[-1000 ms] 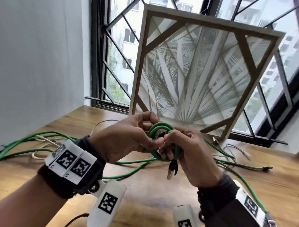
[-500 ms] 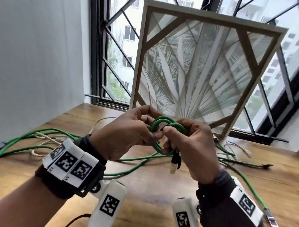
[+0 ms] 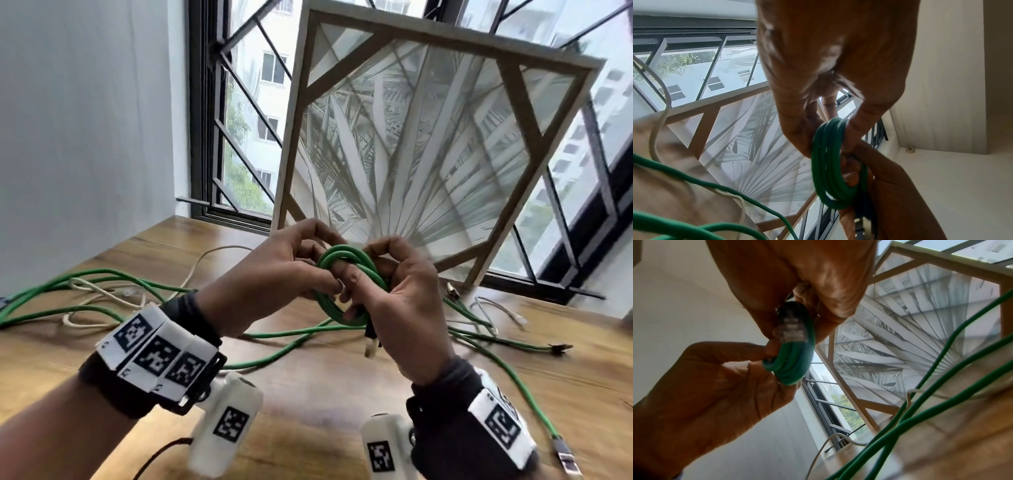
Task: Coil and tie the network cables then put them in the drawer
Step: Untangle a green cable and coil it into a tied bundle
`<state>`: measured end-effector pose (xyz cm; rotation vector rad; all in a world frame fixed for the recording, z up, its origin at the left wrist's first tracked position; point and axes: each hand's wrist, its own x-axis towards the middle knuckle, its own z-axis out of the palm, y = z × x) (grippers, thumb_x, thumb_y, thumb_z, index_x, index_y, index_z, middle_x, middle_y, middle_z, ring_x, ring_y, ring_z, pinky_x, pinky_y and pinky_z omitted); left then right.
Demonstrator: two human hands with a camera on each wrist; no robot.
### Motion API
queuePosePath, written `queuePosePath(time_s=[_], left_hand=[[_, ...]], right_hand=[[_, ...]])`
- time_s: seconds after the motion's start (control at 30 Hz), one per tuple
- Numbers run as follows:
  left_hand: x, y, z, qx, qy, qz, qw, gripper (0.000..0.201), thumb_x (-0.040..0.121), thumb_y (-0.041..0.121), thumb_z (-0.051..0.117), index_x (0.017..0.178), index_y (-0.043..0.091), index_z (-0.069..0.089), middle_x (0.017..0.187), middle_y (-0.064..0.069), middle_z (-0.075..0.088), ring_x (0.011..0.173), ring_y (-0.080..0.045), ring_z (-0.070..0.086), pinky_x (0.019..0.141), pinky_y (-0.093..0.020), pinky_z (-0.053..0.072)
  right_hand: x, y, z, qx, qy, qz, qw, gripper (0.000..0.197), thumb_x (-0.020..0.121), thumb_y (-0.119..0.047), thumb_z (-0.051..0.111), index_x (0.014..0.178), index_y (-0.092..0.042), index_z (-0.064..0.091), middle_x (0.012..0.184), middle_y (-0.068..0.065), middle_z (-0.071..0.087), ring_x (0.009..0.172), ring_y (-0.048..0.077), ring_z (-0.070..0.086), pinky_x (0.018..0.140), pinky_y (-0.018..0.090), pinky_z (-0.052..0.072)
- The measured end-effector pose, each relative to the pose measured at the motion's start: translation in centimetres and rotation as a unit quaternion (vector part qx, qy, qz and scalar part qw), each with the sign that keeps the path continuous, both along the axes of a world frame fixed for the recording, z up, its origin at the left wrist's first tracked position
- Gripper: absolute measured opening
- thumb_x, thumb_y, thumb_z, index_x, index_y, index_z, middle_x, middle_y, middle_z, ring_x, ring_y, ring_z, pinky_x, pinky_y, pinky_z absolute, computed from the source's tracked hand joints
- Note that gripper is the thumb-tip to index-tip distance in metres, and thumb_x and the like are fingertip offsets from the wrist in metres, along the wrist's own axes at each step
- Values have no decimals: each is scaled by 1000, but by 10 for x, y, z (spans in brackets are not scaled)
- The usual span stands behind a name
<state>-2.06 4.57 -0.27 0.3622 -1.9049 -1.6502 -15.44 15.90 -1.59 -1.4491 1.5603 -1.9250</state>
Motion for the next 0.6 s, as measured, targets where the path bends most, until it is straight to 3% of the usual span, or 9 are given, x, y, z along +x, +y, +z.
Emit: queuePosePath(time_s=[0.07, 0.13, 0.2, 0.27, 0.33, 0.4, 0.47, 0.53, 0.6], left_hand=[[3, 0, 3, 40, -22, -50, 998, 50, 73, 11, 67, 123, 5, 67, 124, -38, 61, 97, -33, 67, 96, -50, 58], [3, 1, 3, 41, -51, -78, 995, 46, 91, 37, 61, 123, 5, 71, 125, -37, 64, 101, -38, 65, 104, -56, 54], [1, 3, 0, 9, -81, -64, 995, 63, 103, 60, 48, 116, 4, 74, 110, -26, 74, 96, -31, 70, 96, -44, 61], [-2, 8, 0, -12, -83, -43, 996, 66, 108, 56, 37, 111, 0, 73, 94, -13, 78, 81, -18, 74, 75, -26, 62], [-3, 10, 0, -10, -80, -30, 996, 66, 110, 48, 32, 111, -6, 70, 91, -14, 78, 75, -17, 73, 67, -22, 60], [-4, 7, -1, 1, -80, 1, 997, 68, 111, 49, 33, 115, -10, 67, 92, -25, 72, 81, -27, 66, 79, -33, 57], [-5, 2, -1, 14, -84, 47, 995, 67, 110, 51, 39, 115, -9, 67, 89, -18, 60, 83, -26, 55, 88, -43, 50], [-6, -2, -3, 20, -91, 63, 994, 57, 110, 51, 41, 106, 3, 71, 88, -12, 55, 83, -24, 52, 97, -48, 52], [-8, -4, -6, 17, -91, 57, 994, 47, 110, 50, 42, 99, 13, 69, 86, -11, 55, 81, -24, 52, 108, -58, 48]], right_hand=[[1, 0, -2, 5, -15, 14, 1000, 25, 88, 2, 76, 94, -1, 52, 73, 16, 73, 49, 22, 63, 43, 31, 53], [3, -1, -3, 16, -34, 38, 999, 28, 87, 6, 74, 91, -2, 48, 70, 10, 71, 46, 15, 58, 40, 25, 48], [5, -2, -6, 29, -35, 52, 998, 27, 88, 7, 73, 91, -4, 48, 69, 5, 67, 46, 9, 56, 41, 21, 44], [9, -3, -8, 49, -51, 66, 995, 25, 89, 5, 73, 97, -3, 50, 69, 1, 63, 49, 6, 55, 43, 20, 42], [9, -4, -8, 76, -84, 98, 989, 32, 87, -3, 79, 105, -1, 53, 71, -2, 63, 53, 7, 55, 45, 25, 40], [5, -3, -4, 90, -149, 154, 972, 38, 84, -13, 77, 112, 2, 55, 74, 5, 61, 59, 16, 55, 48, 28, 41], [0, -3, 0, 78, -225, 211, 948, 39, 86, -13, 68, 118, 7, 58, 77, 12, 60, 67, 24, 58, 55, 28, 49], [-3, -3, 2, 72, -259, 238, 933, 40, 88, -9, 66, 122, 11, 59, 81, 16, 62, 72, 27, 64, 63, 29, 56], [-5, -4, -1, 73, -259, 247, 931, 32, 89, -9, 67, 117, 7, 63, 81, 16, 64, 73, 27, 66, 65, 30, 58]])
